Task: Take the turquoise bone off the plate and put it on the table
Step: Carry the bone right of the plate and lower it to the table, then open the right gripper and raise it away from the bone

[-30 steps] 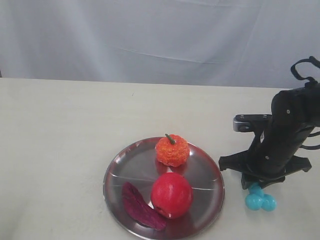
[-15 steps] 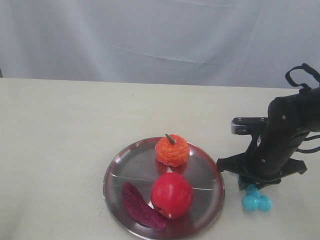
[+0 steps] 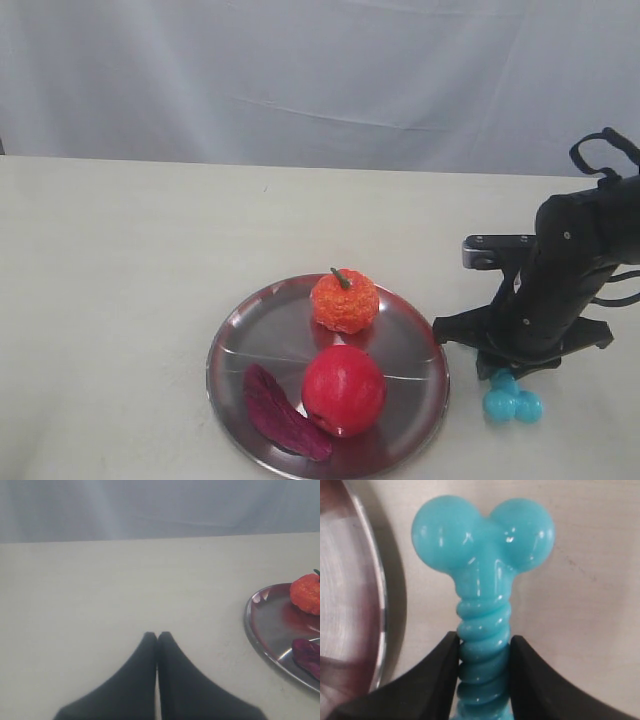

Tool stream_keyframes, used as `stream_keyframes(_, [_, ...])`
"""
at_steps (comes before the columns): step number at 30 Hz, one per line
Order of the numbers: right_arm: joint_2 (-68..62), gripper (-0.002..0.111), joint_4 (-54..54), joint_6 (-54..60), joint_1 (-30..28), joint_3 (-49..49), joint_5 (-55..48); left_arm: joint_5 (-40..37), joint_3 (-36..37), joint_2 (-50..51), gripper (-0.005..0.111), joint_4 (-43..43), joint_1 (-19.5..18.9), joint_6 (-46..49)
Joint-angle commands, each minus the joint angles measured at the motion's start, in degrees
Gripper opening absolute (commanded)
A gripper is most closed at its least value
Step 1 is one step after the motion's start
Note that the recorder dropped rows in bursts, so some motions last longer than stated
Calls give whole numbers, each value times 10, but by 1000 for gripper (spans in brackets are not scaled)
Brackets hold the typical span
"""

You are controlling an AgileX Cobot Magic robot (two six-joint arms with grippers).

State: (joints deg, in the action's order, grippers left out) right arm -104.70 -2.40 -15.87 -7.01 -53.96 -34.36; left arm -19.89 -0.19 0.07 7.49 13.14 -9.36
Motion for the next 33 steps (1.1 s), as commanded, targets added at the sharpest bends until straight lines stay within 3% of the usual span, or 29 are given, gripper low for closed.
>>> stream_keyframes(1, [-1, 0, -5, -2, -2, 0, 0, 0, 2, -1, 0, 0, 1, 1])
stream_keyframes(7, [-1, 4, -5, -2, -2, 0, -9, 0, 2, -1, 0, 0, 1, 1])
stream_keyframes(12, [-1, 34, -5, -3, -2, 0, -9, 0, 2, -1, 0, 0, 1, 1])
stream_keyframes(15, [-1, 43, -5, -6, -2, 0, -5, 0, 2, -1, 0, 0, 1, 1])
stream_keyframes(33, [20, 44, -5, -13, -2, 0, -15, 0, 2, -1, 0, 0, 1, 0])
